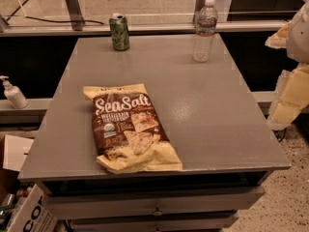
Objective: Move brown chip bag near water bottle
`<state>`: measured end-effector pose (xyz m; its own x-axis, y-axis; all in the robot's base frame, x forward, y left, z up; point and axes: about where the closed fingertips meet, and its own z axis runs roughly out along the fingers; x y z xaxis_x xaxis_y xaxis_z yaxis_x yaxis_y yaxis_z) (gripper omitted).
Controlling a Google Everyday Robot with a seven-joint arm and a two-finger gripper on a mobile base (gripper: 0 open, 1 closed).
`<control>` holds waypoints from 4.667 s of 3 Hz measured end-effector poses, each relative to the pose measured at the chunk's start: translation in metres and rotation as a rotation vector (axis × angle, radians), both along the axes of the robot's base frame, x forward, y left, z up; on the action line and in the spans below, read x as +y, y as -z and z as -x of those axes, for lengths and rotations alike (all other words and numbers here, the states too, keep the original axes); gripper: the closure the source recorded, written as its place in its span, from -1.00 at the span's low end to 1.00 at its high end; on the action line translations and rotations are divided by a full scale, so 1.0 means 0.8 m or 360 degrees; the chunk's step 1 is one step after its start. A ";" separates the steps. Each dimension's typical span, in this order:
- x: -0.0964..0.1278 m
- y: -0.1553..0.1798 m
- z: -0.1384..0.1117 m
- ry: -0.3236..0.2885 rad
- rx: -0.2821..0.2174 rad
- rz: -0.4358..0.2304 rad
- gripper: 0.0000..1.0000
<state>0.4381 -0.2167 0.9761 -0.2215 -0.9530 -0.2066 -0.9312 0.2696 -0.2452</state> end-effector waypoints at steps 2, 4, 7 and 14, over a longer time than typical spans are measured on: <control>0.007 0.003 0.002 -0.0033 -0.0006 -0.0024 -1.00; 0.087 0.040 0.011 -0.0234 0.0041 -0.0290 -1.00; 0.224 0.053 0.024 -0.0522 0.0060 -0.0723 -1.00; 0.312 0.142 0.029 -0.0462 0.0193 -0.0847 -1.00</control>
Offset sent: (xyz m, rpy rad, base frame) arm -0.0038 0.0126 -0.0118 0.0371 0.0143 0.0525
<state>0.4152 0.0327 0.8625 -0.0200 -0.7509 -0.6601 -0.9978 0.0571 -0.0347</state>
